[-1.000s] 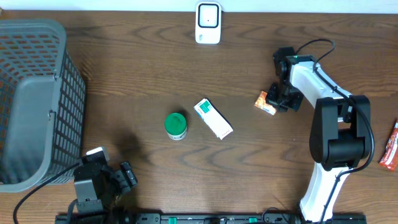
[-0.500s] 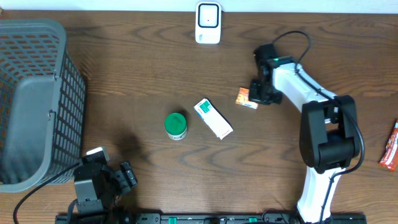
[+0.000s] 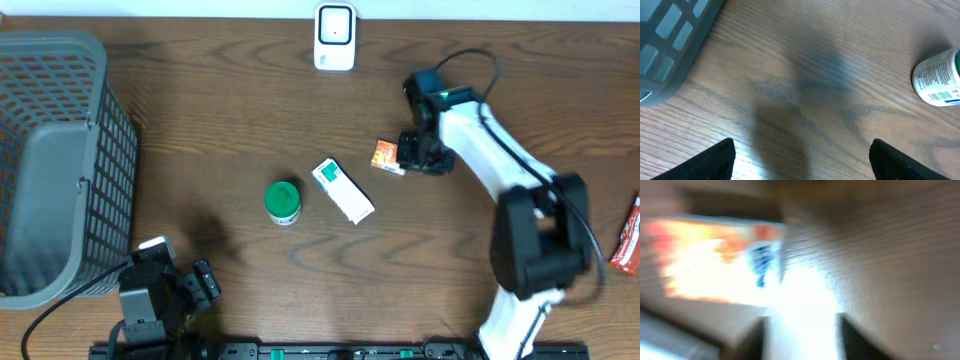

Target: Scan the item barcode

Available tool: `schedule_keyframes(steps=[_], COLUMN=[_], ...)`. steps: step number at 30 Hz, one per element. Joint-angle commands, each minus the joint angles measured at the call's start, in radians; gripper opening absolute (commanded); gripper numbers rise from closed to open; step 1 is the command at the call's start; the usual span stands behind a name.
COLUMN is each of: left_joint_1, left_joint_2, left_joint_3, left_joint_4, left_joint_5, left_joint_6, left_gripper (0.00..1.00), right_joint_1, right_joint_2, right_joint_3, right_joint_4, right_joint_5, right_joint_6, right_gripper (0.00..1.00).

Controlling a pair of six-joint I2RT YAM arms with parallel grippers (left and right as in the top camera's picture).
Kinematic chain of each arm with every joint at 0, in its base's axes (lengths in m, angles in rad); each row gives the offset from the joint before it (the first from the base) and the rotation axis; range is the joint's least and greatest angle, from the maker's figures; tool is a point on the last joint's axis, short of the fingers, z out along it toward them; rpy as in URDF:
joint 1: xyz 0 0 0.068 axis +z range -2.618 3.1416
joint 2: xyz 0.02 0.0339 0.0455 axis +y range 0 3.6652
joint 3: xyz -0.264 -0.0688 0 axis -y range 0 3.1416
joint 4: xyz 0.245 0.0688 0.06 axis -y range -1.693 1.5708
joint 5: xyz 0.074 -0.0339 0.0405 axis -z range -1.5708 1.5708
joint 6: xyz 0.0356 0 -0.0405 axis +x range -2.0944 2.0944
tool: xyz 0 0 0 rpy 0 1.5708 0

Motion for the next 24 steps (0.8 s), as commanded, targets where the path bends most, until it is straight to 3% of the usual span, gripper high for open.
schedule_keyframes(steps=[1, 12, 24], left_joint_1=[0.0, 0.0, 0.0], left_joint_2=[-0.002, -0.002, -0.002], left_joint_3=[0.006, 0.006, 0.006], left_joint_4=[-0.003, -0.003, -0.003], left_joint_5=[0.008, 0.008, 0.008], left_joint_6=[0.006, 0.005, 0.006], left_gripper=[0.86, 0.86, 0.86], right_joint_1=[0.003, 0.014, 0.038], right_joint_2=[-0.128, -0.045, 0.239], right_joint_3=[0.034, 0.055, 0.39], right_joint_4=[-0.004, 0.009, -0.146], right_joint_5=[-0.04, -0.054, -0.047], right_joint_6=[0.012, 0.017, 0.037], right_gripper=[0.99, 0.99, 0.99])
